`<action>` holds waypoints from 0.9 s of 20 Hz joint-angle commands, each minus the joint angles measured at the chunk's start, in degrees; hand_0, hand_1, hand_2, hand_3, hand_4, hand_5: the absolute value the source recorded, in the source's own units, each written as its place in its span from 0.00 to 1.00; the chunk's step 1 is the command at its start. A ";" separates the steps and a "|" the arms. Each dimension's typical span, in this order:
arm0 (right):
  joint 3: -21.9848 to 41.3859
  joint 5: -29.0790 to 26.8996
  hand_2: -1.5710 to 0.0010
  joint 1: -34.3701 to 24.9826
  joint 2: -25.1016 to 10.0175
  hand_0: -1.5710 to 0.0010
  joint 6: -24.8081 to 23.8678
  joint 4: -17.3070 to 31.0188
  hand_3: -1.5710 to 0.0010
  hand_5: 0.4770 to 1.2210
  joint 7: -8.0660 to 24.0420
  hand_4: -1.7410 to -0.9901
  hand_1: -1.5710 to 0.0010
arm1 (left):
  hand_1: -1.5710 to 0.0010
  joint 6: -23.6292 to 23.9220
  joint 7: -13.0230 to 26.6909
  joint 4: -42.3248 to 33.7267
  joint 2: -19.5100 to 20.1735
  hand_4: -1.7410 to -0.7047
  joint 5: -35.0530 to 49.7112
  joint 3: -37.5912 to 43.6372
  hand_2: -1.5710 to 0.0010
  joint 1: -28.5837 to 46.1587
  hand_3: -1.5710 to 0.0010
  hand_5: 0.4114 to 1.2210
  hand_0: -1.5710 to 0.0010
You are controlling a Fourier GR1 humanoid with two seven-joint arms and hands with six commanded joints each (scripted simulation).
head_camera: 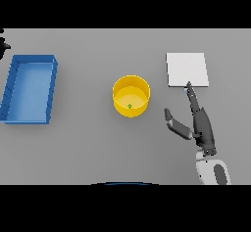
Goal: Pick up the red beaker and tilt it to pour out 1 green nut into yellow bowl. Pick up the yellow bowl and place it on the metallic measuring scale.
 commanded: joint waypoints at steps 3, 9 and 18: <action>-0.06 -0.05 1.00 -0.21 0.05 1.00 -0.09 0.26 1.00 0.25 -0.33 0.70 1.00 | 0.00 3.82 3.00 -4.38 0.26 0.00 1.71 -0.97 0.00 4.88 0.06 1.00 0.00; 0.32 0.46 1.00 0.90 0.15 1.00 -0.32 -0.06 1.00 0.25 -1.34 0.72 1.00 | 0.00 7.69 5.95 -7.93 0.55 0.00 3.19 -4.20 0.00 8.38 0.02 0.78 0.00; 0.67 0.85 1.00 1.21 0.50 1.00 -0.70 -0.37 1.00 0.26 -1.48 0.74 1.00 | 0.69 -7.72 6.46 -13.51 6.03 0.80 10.09 -7.54 0.69 10.47 0.71 0.39 0.62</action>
